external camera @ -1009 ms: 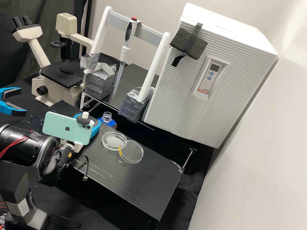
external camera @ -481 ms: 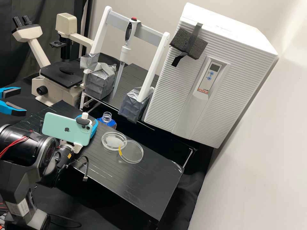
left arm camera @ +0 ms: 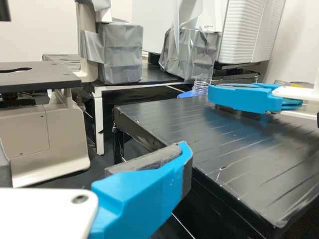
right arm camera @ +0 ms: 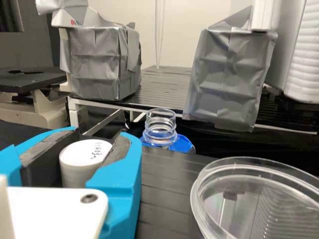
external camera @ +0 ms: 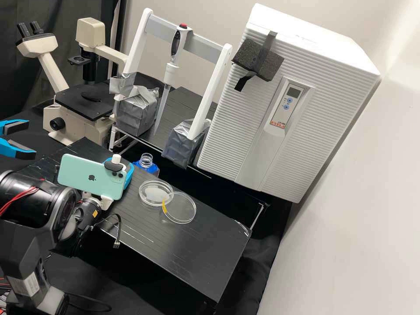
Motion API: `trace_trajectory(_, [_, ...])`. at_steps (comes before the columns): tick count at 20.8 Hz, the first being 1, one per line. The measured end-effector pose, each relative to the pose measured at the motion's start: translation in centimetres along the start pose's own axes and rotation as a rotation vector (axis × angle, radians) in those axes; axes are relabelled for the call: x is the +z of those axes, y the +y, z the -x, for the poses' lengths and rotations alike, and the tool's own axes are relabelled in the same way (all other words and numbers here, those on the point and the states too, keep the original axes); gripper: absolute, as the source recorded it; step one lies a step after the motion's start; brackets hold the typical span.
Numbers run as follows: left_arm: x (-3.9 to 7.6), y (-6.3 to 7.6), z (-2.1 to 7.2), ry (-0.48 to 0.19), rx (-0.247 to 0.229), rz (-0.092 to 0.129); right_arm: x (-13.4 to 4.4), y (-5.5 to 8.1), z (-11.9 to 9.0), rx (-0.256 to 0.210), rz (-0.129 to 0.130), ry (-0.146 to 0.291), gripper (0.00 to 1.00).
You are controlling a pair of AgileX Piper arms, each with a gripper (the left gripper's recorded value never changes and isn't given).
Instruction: Close the bottle
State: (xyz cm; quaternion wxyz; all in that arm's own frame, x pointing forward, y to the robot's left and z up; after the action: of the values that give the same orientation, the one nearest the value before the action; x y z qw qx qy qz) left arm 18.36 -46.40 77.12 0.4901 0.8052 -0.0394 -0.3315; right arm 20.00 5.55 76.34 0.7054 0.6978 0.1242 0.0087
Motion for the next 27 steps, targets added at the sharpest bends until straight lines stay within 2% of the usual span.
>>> trace_trajectory(5, [0.0,0.0,0.0,0.0,0.0,0.0,-0.4,1.2,0.0,0.057,-0.003,0.015,0.0])
trace_trajectory(8, [0.0,0.0,0.0,0.0,0.0,0.0,-0.8,2.2,-1.2,0.085,-0.005,0.019,0.0])
trace_trajectory(11, [0.0,0.0,0.0,0.0,0.0,0.0,-1.0,3.2,-3.3,0.117,-0.006,0.013,0.0])
trace_trajectory(16, [0.0,0.0,0.0,0.0,0.0,0.0,-0.6,4.4,-6.3,0.127,-0.008,-0.031,0.0])
trace_trajectory(19, [0.0,0.0,0.0,0.0,0.0,0.0,-0.5,5.0,-7.6,0.135,-0.009,-0.042,0.0])
trace_trajectory(23, [0.0,0.0,0.0,0.0,0.0,-0.008,-0.3,4.8,-8.6,0.12,-0.01,-0.056,0.0])
trace_trajectory(27, [0.1,0.0,-0.04,-0.005,-0.002,-0.008,0.3,4.3,-9.3,0.092,0.002,-0.083,0.0])
